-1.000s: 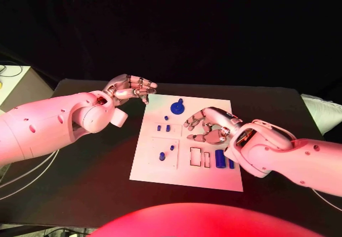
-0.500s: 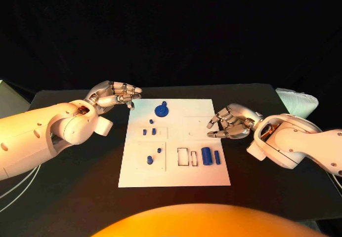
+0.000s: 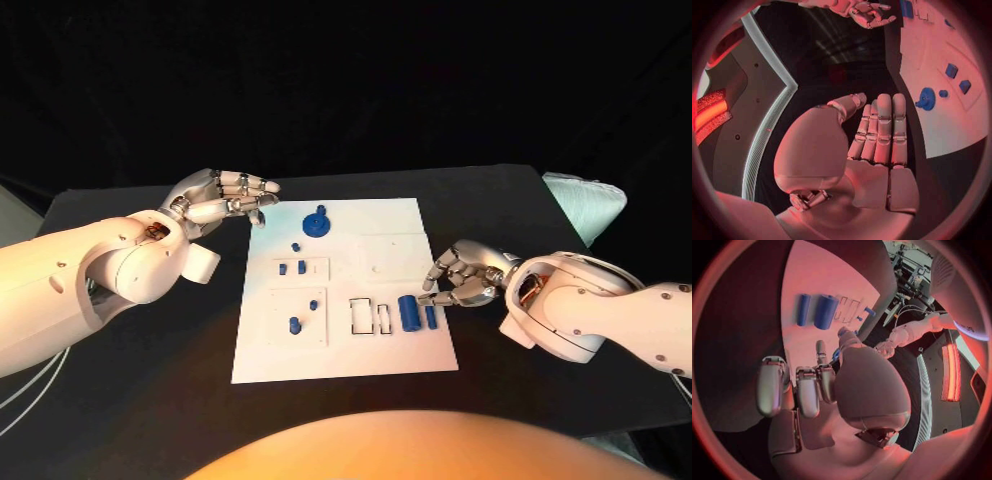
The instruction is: Assemble the parts on the task board
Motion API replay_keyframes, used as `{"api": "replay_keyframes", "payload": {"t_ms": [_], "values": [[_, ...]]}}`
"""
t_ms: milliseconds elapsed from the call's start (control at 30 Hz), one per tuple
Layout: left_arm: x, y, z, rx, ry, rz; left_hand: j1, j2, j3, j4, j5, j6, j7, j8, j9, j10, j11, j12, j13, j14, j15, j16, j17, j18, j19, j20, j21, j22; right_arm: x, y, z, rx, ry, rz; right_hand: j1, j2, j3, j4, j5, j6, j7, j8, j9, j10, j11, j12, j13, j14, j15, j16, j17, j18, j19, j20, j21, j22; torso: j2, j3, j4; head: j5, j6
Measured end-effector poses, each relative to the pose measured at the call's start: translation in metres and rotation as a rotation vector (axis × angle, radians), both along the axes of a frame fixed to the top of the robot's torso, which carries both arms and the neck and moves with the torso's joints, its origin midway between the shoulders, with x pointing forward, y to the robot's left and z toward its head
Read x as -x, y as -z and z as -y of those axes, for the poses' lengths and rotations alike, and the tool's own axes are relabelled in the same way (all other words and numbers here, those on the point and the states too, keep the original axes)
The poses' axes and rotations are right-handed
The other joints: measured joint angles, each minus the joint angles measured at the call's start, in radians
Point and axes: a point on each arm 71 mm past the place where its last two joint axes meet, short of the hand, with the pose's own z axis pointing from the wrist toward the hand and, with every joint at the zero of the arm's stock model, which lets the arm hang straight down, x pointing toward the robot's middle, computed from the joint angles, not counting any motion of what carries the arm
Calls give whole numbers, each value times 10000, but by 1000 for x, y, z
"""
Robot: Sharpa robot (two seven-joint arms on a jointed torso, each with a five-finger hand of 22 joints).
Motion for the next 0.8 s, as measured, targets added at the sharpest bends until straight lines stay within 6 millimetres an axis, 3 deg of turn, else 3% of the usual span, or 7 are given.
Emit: {"api": "replay_keyframes", "payload": {"t_ms": [433, 800], "values": [[0, 0, -2, -4, -50, -16, 0, 0, 0, 0, 0, 0, 0, 0, 1, 0, 0, 0, 1, 0, 0, 0, 0, -1, 0, 0, 0, 0, 4, 15, -15, 614, -185, -25, -589, 329, -755, -4, 180, 84, -84, 190, 35, 28, -28, 153, -2, 0, 1, 114, -2, -29, 0, 1, 447, -2, 13, -2, 11, 62, -1], [0, 0, -4, -15, -75, -29, 0, 0, 0, 0, 0, 0, 0, 49, -9, 0, -1, 46, -13, 0, 0, 0, 0, -1, 0, 0, 0, -15, 4, 21, -20, 1231, -307, -50, -770, 379, -1001, 23, 179, 115, -114, 235, 56, 35, -36, 193, -3, 0, 1, 152, -3, -29, -1, 1, 667, -3, 15, 4, 6, 100, -2]]}}
